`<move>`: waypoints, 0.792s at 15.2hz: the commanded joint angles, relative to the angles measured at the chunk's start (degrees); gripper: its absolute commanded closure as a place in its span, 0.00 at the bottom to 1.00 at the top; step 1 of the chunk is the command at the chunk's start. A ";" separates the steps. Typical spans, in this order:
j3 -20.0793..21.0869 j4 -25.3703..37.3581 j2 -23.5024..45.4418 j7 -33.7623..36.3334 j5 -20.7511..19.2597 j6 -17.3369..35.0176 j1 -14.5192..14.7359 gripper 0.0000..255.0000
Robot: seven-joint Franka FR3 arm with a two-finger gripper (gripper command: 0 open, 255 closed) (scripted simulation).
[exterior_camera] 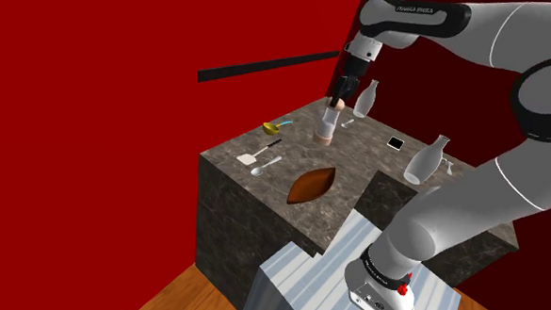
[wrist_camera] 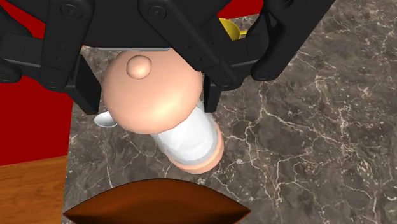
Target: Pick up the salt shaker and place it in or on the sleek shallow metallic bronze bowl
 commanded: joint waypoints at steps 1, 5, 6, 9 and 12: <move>1.36 -2.72 -4.13 1.94 -0.66 -1.07 0.06 1.00; 4.42 -8.35 -12.62 5.72 -1.18 -3.51 -0.08 1.00; 5.21 -9.58 -14.68 6.63 -1.14 -4.26 -0.12 1.00; 6.29 -12.03 -17.62 7.80 -1.02 -4.65 -0.23 1.00; 6.17 -14.58 -17.97 7.56 -1.16 -2.45 -0.36 1.00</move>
